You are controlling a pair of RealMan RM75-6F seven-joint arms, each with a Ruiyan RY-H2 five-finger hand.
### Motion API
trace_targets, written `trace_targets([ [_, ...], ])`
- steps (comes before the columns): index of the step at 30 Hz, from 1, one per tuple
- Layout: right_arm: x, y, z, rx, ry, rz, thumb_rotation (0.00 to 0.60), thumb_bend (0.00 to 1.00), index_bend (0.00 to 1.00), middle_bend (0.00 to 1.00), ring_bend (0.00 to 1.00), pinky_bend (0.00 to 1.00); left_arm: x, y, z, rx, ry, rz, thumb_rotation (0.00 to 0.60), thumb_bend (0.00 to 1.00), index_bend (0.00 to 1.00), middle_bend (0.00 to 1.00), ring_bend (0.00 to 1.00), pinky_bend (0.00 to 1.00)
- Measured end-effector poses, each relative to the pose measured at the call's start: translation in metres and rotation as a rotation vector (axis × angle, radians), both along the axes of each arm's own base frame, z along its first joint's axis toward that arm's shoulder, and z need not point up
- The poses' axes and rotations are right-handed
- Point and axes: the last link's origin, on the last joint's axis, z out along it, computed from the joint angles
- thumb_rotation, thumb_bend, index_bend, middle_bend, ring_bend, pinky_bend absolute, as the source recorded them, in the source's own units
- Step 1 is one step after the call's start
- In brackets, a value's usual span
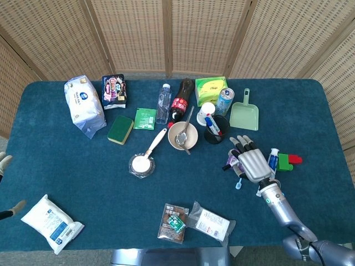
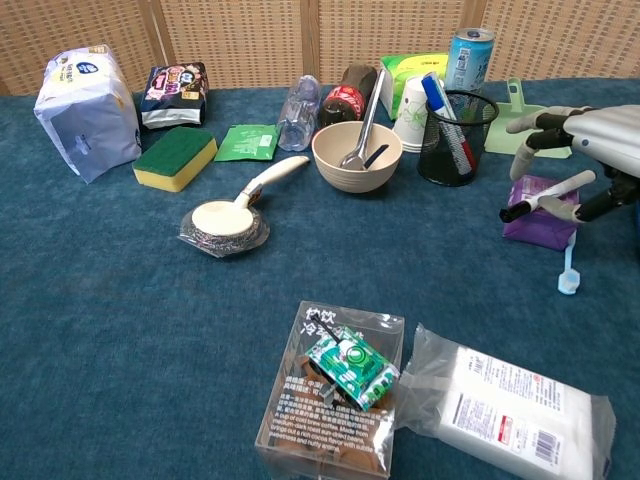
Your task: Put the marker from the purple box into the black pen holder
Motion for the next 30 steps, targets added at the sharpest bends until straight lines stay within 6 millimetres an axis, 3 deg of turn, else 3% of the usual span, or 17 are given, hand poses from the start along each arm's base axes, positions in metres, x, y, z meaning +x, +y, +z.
trace_targets([
  [10, -0.0035, -0.0027, -0.0041, 0.006, 0.012, -0.011, 0.6, 0.48, 0.35, 0.0, 0.0, 0.13, -0.0001, 0.0004, -0.0002, -0.002, 0.002, 0.001, 0.6, 0.2, 0.0, 0.0, 0.0, 0.0],
  [21, -0.0071, -0.0037, -0.0056, 0.0, -0.005, -0.017, 0.6, 0.5, 0.5, 0.0, 0.0, 0.13, 0.0, 0.0006, -0.0009, -0.006, 0.005, 0.002, 0.6, 0.2, 0.0, 0.0, 0.0, 0.0],
  [30, -0.0082, -0.002, -0.003, -0.023, -0.029, -0.006, 0.6, 0.52, 0.55, 0.03, 0.0, 0.14, 0.0002, 0.001, -0.0016, -0.008, 0.006, 0.003, 0.6, 0.2, 0.0, 0.0, 0.0, 0.0],
])
